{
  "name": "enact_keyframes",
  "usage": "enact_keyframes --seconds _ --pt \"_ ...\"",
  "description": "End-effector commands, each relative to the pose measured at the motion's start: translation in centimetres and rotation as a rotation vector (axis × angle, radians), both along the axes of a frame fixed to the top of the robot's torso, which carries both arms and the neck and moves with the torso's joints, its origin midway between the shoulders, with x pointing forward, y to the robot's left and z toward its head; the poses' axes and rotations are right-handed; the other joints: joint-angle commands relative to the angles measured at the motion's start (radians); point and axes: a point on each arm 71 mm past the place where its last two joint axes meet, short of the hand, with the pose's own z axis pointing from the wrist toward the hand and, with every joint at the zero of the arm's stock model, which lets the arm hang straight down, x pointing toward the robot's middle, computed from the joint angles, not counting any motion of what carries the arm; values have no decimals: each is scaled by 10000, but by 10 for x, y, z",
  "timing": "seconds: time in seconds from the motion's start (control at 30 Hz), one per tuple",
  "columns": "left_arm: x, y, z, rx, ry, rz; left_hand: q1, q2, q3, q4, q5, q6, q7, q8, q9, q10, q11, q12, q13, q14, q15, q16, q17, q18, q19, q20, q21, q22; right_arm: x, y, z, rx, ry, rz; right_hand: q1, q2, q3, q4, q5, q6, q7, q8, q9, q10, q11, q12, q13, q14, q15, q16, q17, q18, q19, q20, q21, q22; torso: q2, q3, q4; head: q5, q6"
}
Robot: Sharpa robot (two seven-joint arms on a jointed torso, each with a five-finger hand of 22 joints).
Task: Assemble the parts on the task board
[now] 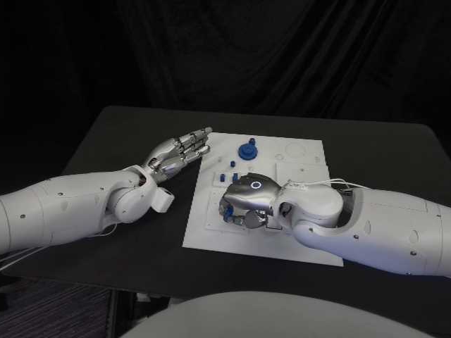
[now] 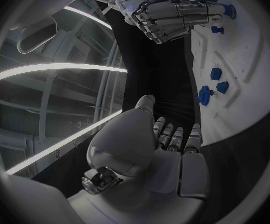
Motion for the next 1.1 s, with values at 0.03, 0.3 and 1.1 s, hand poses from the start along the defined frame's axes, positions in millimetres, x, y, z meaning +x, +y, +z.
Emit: enact_keyframes --seconds 0.03,0.3,1.1 --pt "-1 -1 4 -415 -405 -96 -106 -4 -5 -41 -34 -5 76 38 -2 -32 -43 41 9 -4 50 -36 -9 180 -18 67 15 -4 0 0 -2 -101 -29 7 108 -2 -3 -50 15 -53 -1 -59 9 40 -39 60 18 -6 -1 -20 -11 -1 -93 4 -51 1591 4 -1 -2 -12 2" --pt "-1 -2 3 -416 -387 -110 -110 -2 1 -47 -32 15 52 42 0 -32 -23 41 9 -4 57 -36 -9 180 -17 68 15 -5 1 1 -4 -194 12 -7 68 -32 -6 -28 -23 -129 36 -131 8 -32 4 -12 10 -43 30 -64 -83 16 -139 24 -150 1565 6 -1 4 -14 2" --pt "-1 -2 2 -406 -315 -154 -104 10 27 -73 -12 54 67 51 6 -34 -35 41 8 -4 112 -36 -9 182 -10 75 20 9 -2 5 -8 -162 91 79 -53 -90 -21 66 -174 -321 118 -313 -20 -169 86 -121 22 -124 108 -145 -216 50 -234 93 -343 1517 0 -1 -2 -8 2"
